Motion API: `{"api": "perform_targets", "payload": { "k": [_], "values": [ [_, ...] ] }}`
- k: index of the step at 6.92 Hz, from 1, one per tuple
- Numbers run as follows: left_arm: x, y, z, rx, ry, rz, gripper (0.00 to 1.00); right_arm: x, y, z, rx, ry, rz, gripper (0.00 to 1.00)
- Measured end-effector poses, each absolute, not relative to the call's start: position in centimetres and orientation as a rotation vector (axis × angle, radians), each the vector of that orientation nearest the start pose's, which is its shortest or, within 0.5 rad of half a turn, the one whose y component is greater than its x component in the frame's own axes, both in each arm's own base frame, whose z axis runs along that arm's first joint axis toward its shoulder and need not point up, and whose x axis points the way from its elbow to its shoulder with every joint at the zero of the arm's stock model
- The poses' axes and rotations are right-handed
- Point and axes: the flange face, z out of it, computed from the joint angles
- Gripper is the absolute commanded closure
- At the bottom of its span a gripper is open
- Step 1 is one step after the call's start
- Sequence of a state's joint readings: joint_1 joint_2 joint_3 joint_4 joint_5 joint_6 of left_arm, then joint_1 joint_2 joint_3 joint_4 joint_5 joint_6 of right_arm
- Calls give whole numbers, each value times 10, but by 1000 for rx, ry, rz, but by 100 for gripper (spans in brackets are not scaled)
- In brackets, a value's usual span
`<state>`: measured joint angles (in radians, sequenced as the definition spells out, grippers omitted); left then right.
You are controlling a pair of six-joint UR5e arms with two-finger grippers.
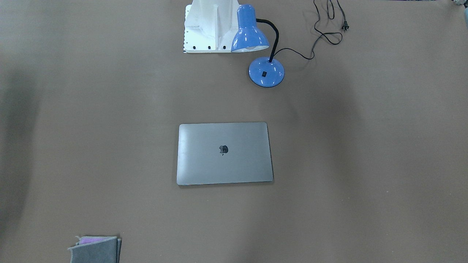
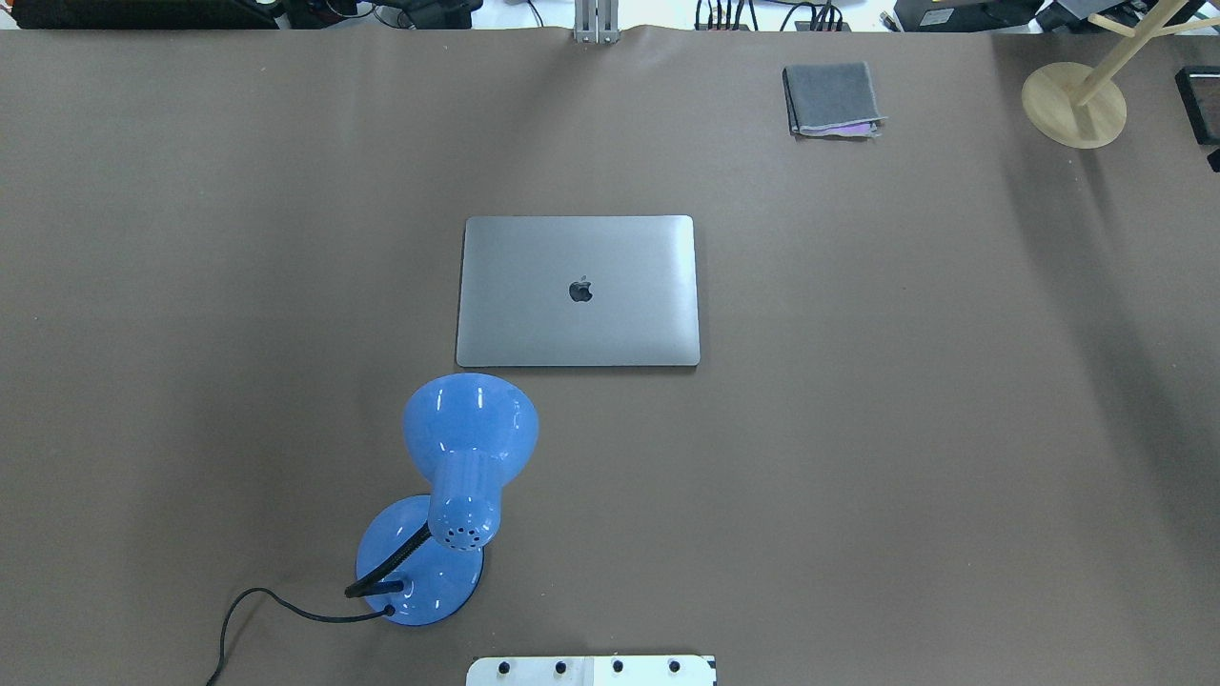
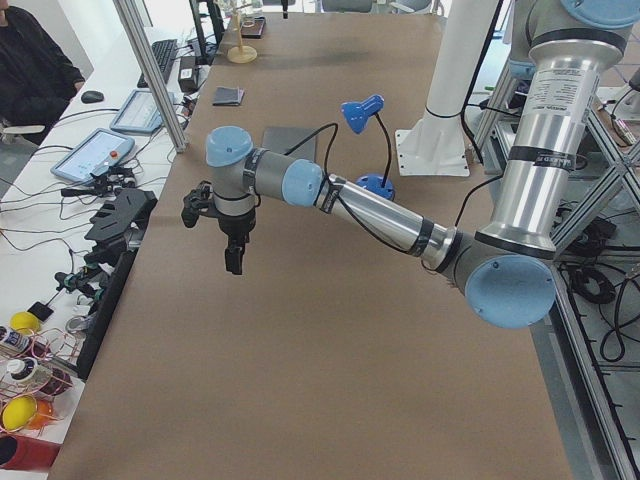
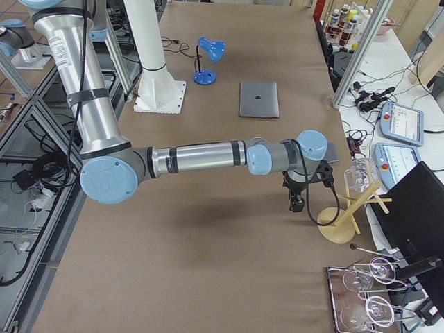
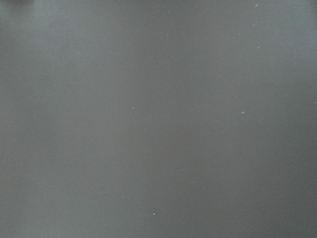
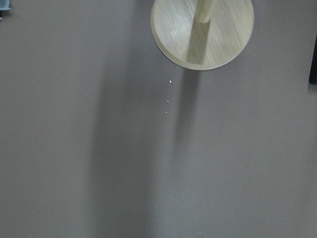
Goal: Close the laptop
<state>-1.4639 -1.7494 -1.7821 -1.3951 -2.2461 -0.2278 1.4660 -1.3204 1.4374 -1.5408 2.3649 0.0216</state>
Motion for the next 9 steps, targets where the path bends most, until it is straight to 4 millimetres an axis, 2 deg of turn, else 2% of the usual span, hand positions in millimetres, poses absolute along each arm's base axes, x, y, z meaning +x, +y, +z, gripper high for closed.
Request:
{"api": "perform_targets", "payload": {
  "k": [3, 4, 6, 9],
  "values": [
    [-13, -555, 553, 40, 695, -49, 2, 10, -573, 627, 26, -799, -96, 0],
    [-13, -553, 575, 51, 699, -45, 2, 14, -565, 635, 16, -799, -85, 0],
    [-15, -547, 590, 66, 712, -42, 2, 22, -559, 641, 12, -797, -69, 0],
    [-22, -543, 589, 59, 786, -48, 2, 35, -557, 642, 19, -796, -47, 0]
  ]
}}
